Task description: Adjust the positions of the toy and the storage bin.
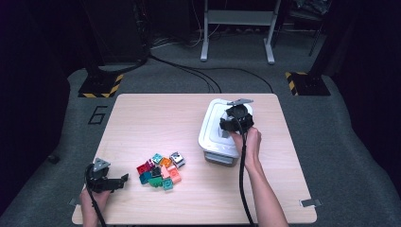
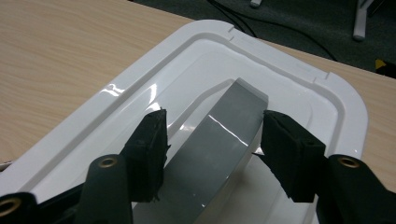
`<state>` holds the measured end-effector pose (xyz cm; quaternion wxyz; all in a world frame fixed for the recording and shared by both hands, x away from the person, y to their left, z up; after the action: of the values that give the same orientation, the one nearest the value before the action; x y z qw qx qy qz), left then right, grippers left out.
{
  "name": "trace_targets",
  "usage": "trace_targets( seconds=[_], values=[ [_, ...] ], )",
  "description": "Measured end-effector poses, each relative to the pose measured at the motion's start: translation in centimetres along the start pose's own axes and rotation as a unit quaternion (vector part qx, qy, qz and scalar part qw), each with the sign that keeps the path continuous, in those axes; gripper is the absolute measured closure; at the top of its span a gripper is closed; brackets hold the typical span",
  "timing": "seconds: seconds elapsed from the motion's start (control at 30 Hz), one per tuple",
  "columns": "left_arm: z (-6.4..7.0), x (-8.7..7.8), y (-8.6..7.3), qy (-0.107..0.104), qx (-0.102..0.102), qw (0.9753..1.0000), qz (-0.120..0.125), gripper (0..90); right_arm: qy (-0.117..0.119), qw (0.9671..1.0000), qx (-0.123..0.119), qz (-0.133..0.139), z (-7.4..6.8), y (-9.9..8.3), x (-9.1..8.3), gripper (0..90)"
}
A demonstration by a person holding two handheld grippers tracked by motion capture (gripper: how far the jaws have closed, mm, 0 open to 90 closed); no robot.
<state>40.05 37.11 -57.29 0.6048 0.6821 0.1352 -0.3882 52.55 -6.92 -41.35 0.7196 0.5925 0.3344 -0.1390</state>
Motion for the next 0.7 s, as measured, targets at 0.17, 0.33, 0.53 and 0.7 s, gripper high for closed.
trace_targets(
  seconds=[0.17, 0.33, 0.53, 0.7],
  values=[
    [0.0, 0.0, 0.0, 0.001, 0.001, 1.0, 0.0, 2.4, -0.001, 1.0, -0.003, 0.004, 0.5, -0.2, -0.2, 46.7],
    [0.0, 0.0, 0.0, 0.001, 0.0, 1.0, 0.0, 2.3, -0.002, 1.0, -0.004, 0.005, 0.8, -0.4, -0.3, 49.8],
    [0.0, 0.0, 0.0, 0.001, 0.001, 1.0, 0.0, 2.3, 0.003, 0.9997, -0.018, 0.013, 1.3, -0.5, -0.5, 57.0],
    [0.0, 0.0, 0.0, 0.001, 0.001, 1.0, 0.0, 2.3, 0.014, 0.9995, -0.017, 0.022, 1.8, -0.5, -0.3, 65.5]
  ],
)
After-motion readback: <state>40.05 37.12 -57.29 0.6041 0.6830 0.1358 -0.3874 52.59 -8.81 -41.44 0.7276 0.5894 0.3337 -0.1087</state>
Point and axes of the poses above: each handheld gripper's, and its own axes: x roughly forward along the jaws, y roughly out of its top, z roughly to its right, the point moved 6 cm from there along x, roughly forward along the jaws, and after that the axes turned 2 degrees about -y, right-handed, at the moved point
